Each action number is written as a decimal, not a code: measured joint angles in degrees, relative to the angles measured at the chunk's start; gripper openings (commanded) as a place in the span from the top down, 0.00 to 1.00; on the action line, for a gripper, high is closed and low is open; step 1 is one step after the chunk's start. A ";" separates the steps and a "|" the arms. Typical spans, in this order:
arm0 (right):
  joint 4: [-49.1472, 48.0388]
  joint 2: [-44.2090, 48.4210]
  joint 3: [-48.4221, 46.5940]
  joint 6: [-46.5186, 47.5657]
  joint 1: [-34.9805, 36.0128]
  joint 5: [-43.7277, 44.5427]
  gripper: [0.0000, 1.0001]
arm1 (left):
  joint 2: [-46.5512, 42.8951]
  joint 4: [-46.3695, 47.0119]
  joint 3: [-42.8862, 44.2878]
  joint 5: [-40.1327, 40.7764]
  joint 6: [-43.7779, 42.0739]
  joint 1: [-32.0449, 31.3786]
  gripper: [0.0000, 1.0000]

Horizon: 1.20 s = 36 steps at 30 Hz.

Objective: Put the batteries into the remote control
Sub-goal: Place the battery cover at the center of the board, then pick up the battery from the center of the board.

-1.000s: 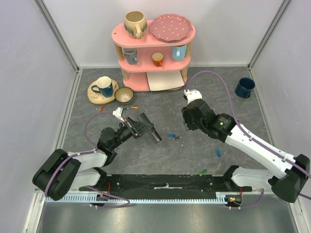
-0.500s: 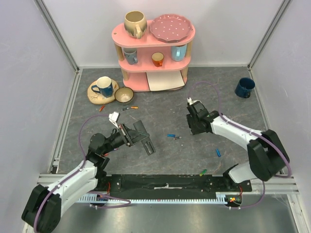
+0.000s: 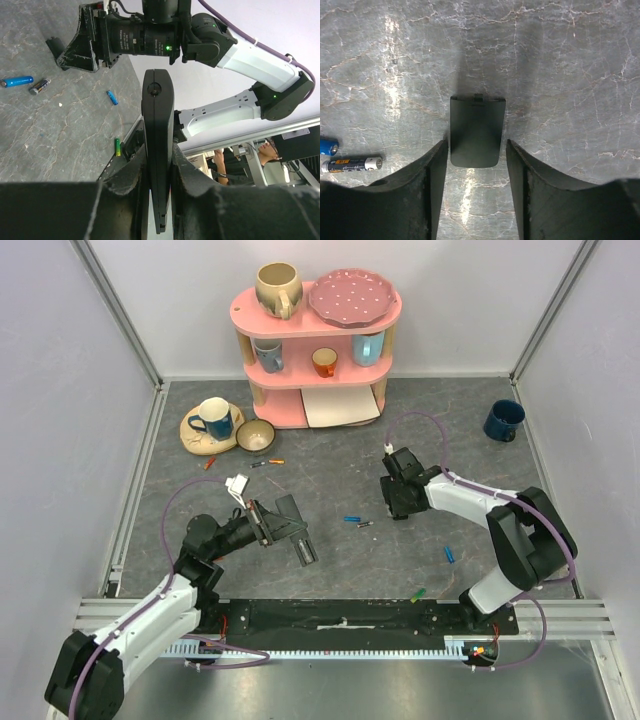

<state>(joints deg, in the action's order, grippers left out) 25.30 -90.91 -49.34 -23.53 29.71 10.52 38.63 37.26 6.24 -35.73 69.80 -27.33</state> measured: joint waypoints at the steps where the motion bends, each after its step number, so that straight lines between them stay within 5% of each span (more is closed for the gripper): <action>1: -0.15 -0.02 0.00 -0.09 0.00 -0.07 0.35 | 0.04 -0.42 0.00 0.00 -0.09 0.00 0.98; 12: 0.26 1.88 0.13 -0.94 0.00 -0.33 0.27 | 1.36 -2.58 0.17 -0.24 -1.22 0.00 0.98; 18: 0.72 16.74 2.64 -1.77 0.76 -0.17 0.25 | -0.04 -5.79 0.70 0.15 -3.06 0.02 0.98; 23: -1.49 26.08 5.90 -1.22 7.98 0.98 0.23 | -0.72 -7.65 0.90 1.14 -3.91 0.63 0.98; 27: -4.13 27.12 9.62 -1.01 15.23 1.97 0.21 | -2.27 -7.19 0.33 2.67 -3.85 0.66 0.98; 36: -7.78 25.09 11.45 -5.25 15.54 2.40 0.02 | -8.57 -6.67 -3.21 4.55 -3.67 0.92 0.98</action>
<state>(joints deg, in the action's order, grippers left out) 17.52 -65.82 -37.89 -28.77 45.25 12.93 30.06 30.59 3.03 -31.18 66.13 -26.41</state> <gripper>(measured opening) 0.920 0.243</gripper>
